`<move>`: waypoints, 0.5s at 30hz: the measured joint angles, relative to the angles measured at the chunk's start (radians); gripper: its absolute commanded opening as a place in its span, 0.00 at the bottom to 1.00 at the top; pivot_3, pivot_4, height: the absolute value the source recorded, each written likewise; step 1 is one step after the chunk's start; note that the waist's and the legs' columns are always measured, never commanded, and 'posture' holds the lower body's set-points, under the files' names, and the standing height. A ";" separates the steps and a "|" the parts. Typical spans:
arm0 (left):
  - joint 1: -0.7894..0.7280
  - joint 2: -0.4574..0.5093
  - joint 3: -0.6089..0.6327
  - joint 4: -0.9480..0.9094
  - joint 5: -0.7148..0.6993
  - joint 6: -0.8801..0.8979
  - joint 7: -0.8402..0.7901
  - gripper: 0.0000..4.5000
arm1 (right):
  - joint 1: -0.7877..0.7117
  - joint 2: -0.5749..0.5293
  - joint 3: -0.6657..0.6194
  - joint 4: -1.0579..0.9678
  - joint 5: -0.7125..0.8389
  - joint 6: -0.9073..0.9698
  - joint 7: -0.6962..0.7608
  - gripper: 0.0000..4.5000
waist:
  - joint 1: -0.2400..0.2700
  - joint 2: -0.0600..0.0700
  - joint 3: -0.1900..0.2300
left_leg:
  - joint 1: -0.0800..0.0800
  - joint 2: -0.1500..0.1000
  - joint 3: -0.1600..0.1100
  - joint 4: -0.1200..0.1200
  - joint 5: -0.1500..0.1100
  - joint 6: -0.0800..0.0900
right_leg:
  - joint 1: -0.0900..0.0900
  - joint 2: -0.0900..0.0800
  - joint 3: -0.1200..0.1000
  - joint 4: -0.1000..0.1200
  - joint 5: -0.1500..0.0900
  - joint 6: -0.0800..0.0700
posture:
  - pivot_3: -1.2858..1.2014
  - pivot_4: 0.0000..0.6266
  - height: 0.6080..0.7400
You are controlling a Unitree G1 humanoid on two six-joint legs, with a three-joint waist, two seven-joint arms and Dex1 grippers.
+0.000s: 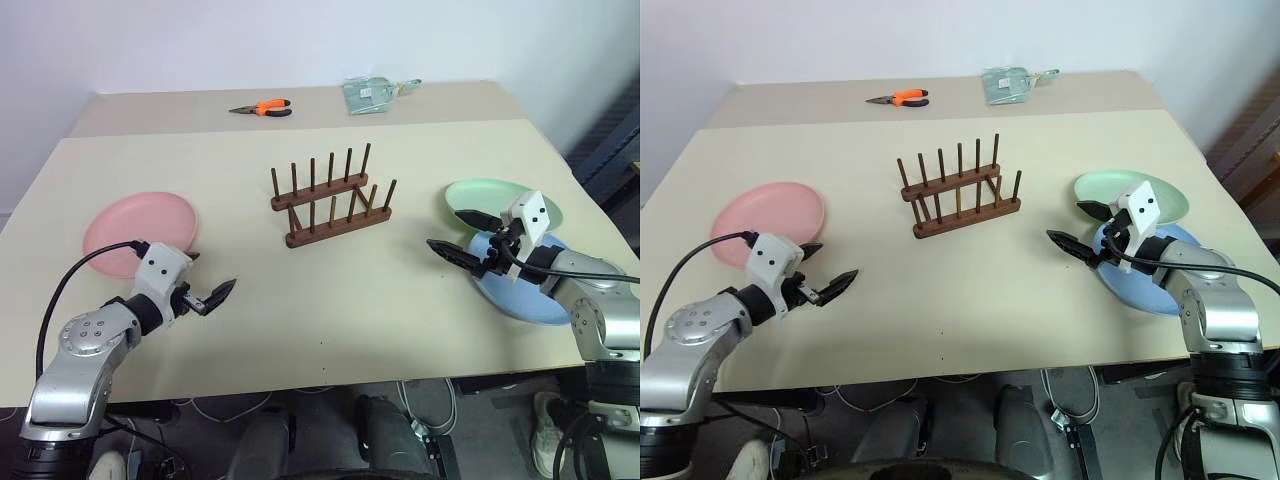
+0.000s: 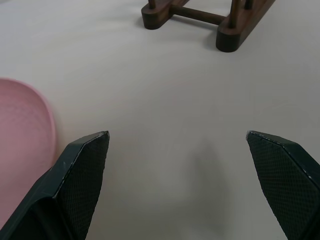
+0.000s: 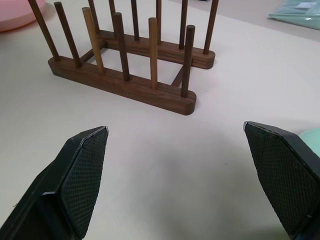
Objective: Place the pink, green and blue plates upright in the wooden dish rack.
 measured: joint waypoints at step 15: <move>-0.115 0.004 -0.115 0.154 0.017 -0.084 -0.102 1.00 | 0.038 0.052 0.123 -0.101 -0.028 -0.009 0.017 0.99 | 0.007 0.000 0.000 | 0.000 0.000 -0.001 0.000 0.000 0.000 | 0.000 0.000 -0.001 0.000 0.000 0.000 | 0.52 0.24 1.00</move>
